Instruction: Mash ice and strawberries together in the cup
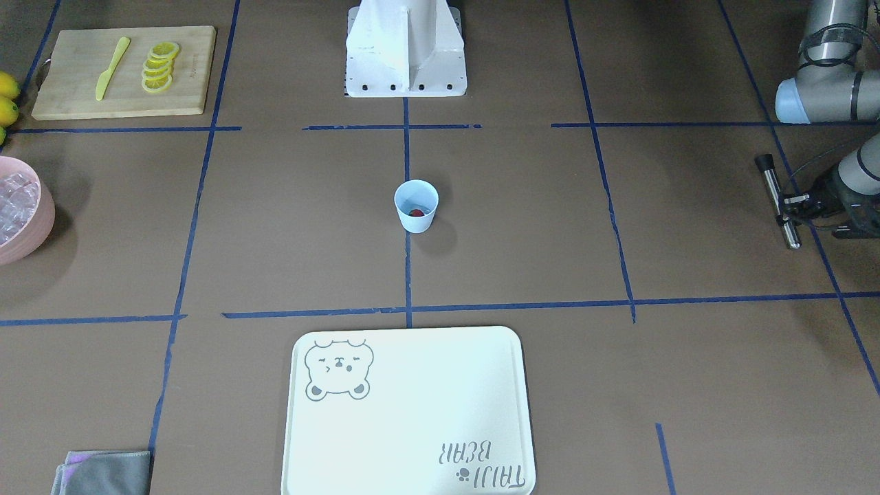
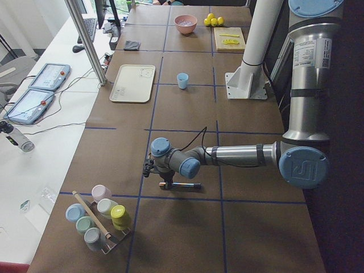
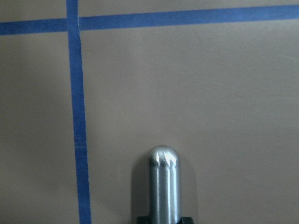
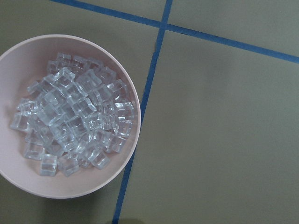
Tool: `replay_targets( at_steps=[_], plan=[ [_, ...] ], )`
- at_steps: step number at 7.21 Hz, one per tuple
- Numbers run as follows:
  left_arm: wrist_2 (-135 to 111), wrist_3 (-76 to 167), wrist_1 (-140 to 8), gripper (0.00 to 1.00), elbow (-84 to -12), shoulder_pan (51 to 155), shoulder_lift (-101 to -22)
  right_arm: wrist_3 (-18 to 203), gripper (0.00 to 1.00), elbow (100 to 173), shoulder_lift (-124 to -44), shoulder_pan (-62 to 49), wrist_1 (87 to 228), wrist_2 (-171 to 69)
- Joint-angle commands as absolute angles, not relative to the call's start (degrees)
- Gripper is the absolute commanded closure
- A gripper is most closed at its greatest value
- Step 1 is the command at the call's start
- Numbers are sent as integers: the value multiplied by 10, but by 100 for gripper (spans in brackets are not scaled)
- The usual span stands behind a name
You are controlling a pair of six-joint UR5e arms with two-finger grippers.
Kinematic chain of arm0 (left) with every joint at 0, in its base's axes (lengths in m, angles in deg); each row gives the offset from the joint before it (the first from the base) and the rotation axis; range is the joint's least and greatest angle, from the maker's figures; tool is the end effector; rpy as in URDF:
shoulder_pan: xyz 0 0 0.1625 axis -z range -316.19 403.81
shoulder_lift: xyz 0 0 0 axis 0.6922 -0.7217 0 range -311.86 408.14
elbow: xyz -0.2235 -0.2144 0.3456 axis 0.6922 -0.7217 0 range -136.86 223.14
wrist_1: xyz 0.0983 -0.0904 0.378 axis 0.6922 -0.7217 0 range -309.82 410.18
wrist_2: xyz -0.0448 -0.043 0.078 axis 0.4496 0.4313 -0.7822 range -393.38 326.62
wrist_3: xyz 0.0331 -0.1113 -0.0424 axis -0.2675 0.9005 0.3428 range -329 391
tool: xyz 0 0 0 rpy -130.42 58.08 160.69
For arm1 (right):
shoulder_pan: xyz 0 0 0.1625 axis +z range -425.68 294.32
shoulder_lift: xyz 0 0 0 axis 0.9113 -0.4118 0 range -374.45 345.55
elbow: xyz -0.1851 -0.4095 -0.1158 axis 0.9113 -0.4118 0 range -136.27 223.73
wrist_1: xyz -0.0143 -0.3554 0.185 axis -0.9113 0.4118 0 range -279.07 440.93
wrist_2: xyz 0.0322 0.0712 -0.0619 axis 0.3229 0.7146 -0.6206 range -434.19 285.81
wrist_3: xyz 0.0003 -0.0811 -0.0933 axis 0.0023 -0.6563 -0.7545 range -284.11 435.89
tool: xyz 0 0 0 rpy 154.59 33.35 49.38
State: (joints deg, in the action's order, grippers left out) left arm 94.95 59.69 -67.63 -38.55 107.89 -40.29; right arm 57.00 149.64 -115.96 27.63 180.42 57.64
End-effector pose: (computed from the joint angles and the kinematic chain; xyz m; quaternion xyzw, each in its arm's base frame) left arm 0.1607 -0.4605 0.7529 -0.0180 0.3556 0.0285 0.9340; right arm 0.0725 -0.3720 0.6890 0.0279 -0.3580 -0.1108 0.9267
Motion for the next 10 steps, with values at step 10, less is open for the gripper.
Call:
replay_targets(
  at_steps=[10],
  plan=[
    [1018,384,-535,0,-481,1199,-403,571,1,1500,-1162,277,1804,577]
  ],
)
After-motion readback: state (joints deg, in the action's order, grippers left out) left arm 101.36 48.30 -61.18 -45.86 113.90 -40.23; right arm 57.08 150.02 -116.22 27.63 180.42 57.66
